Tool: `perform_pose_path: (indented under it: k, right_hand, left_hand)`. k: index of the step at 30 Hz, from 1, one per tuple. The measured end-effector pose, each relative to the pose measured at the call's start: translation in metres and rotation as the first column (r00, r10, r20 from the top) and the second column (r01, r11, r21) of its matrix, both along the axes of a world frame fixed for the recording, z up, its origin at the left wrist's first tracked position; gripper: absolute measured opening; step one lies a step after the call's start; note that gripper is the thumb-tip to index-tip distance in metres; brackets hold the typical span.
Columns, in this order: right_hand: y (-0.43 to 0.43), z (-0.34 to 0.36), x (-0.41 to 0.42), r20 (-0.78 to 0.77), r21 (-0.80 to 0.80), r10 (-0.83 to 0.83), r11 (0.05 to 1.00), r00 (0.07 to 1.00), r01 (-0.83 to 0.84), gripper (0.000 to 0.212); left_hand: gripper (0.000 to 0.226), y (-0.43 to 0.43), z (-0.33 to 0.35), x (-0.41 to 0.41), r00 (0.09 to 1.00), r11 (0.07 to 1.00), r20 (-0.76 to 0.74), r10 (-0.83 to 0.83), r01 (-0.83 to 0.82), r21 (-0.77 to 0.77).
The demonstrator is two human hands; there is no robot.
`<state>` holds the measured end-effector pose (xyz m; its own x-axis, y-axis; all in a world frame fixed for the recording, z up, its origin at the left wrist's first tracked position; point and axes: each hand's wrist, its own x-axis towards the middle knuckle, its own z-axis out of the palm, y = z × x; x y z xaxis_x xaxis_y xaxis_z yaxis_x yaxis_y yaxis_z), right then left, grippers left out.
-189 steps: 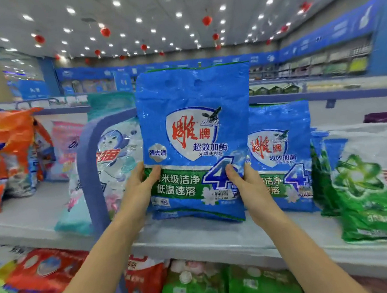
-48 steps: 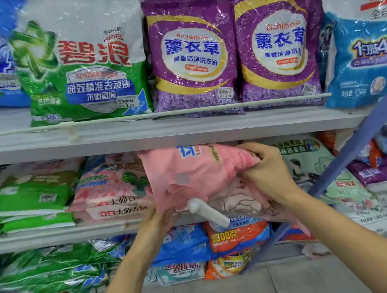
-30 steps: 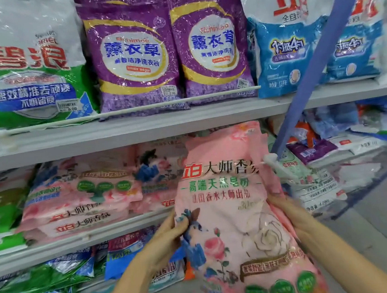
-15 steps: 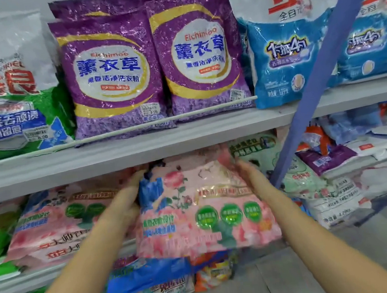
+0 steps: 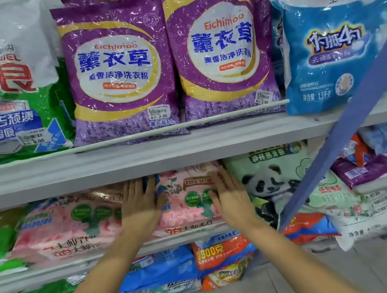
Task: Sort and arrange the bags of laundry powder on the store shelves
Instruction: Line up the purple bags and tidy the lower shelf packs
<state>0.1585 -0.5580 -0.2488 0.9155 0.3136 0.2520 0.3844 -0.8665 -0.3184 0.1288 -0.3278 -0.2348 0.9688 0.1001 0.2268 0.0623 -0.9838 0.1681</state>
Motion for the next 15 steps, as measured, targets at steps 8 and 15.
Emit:
perform_pose_path:
  k: [8, 15]
  right_hand:
    - [0.034, -0.003, 0.065, -0.156, -0.019, 0.054, 0.998, 0.986, -0.057, 0.057]
    - [0.031, -0.005, 0.07, -0.341, 0.051, -0.012, 0.998, 0.94, 0.031, 0.064]
  left_hand:
    - [0.047, -0.004, -0.003, 0.033, 0.998, 0.998, -0.024, -0.059, 0.058, -0.028]
    - [0.068, 0.004, 0.0, 0.035, 0.985, 0.985, -0.037, -0.167, 0.165, -0.057]
